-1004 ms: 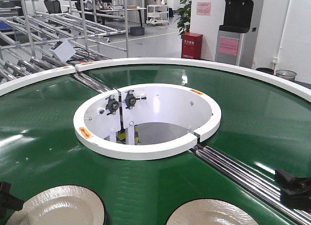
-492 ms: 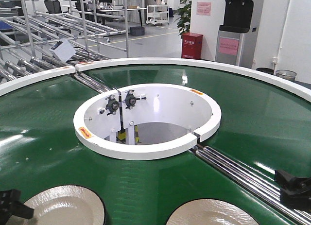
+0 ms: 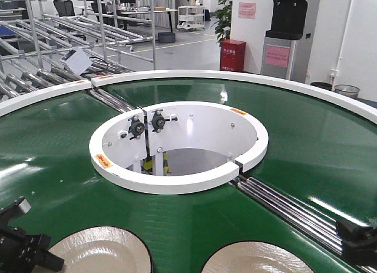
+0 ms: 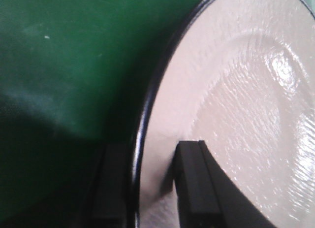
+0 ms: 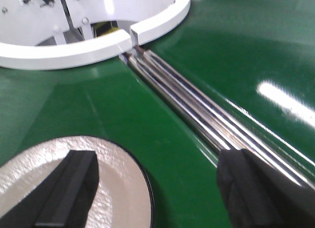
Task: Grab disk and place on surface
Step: 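Close both grippers on the near rims of the plates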
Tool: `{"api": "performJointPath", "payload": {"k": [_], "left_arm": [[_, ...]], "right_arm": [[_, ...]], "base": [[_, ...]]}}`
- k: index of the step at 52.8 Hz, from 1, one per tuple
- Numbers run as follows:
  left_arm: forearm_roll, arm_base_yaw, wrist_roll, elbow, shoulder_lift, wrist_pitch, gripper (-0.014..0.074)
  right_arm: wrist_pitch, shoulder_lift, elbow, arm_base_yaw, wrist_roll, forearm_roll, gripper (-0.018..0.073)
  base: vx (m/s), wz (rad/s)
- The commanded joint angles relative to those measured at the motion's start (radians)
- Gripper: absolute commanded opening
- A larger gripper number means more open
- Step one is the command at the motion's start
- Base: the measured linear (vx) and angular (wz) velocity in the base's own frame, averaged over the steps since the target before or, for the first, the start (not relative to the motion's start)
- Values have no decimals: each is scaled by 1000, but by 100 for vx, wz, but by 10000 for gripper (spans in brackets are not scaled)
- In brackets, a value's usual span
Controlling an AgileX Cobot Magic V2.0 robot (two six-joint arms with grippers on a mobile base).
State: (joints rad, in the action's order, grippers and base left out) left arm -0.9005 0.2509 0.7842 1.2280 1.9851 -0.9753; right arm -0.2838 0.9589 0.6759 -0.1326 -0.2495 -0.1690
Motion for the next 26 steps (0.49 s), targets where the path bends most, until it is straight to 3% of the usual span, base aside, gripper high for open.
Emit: {"api": "performJointPath", "payload": {"k": [1, 8, 14, 21, 26], "left_arm": [[-105, -3, 1, 24, -54, -49, -10], [-185, 16, 17, 32, -80, -75, -10], [-265, 48, 16, 52, -105, -114, -10], [-334, 79, 16, 58, -132, -143, -10], [-338, 90, 16, 58, -137, -147, -10]], "right_arm": [[1, -8, 34, 13, 0, 1, 542], [-82, 19, 34, 57, -17, 41, 542], [-148, 69, 34, 111, 16, 139, 542], [-168, 146, 34, 159, 158, 302, 542], [-181, 210, 35, 193, 315, 487, 542]], "base": [[0, 0], [0, 0], [0, 0], [0, 0], [0, 0]]}}
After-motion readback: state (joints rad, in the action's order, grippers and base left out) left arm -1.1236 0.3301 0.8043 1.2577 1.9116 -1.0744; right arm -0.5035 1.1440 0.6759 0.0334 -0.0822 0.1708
